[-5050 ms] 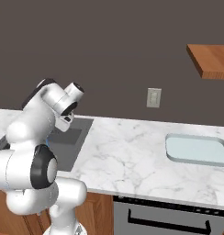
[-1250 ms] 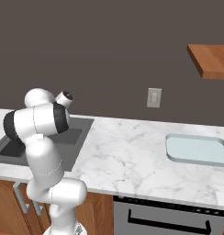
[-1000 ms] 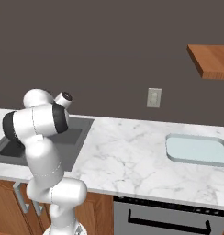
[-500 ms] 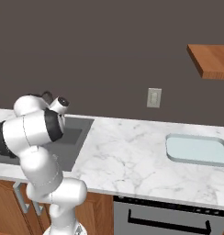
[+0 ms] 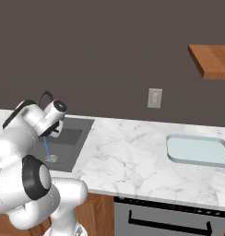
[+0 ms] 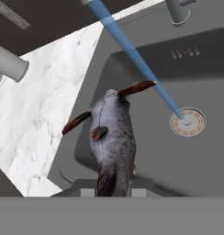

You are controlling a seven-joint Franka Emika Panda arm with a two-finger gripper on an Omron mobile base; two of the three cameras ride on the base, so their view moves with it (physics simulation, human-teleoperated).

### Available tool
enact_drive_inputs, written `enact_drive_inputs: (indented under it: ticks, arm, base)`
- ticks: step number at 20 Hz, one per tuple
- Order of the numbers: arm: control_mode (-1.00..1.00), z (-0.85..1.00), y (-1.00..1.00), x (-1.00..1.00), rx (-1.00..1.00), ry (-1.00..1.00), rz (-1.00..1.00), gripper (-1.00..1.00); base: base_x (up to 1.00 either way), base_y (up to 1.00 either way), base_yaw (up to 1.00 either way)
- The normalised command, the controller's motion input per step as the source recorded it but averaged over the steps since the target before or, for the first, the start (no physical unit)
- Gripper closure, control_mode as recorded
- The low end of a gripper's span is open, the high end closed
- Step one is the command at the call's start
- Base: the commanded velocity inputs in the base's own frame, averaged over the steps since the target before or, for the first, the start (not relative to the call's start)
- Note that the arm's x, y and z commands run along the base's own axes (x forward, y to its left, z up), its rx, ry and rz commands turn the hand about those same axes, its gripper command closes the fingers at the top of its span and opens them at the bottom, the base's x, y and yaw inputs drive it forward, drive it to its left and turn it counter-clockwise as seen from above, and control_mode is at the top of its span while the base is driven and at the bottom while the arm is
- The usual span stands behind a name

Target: Take the fish out of the fridge, briefly rinse it in the sink, and place it on the tray next to the sink.

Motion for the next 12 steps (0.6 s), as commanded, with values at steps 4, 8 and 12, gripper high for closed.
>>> enact_drive_inputs:
  ticks: [4, 8, 12]
  arm:
    - [-1.0, 1.0, -0.02, -0.73, -0.13, -0.03, -0.33, 1.0]
    - [-1.0, 1.0, -0.08, -0.66, -0.19, 0.05, -0.39, 1.0]
    - [-1.0, 0.98, -0.43, -0.63, -0.18, 0.26, -0.42, 1.0]
  base:
    - [0.0, 0.0, 0.0]
    - [0.0, 0.0, 0.0]
    - [0.0, 0.0, 0.0]
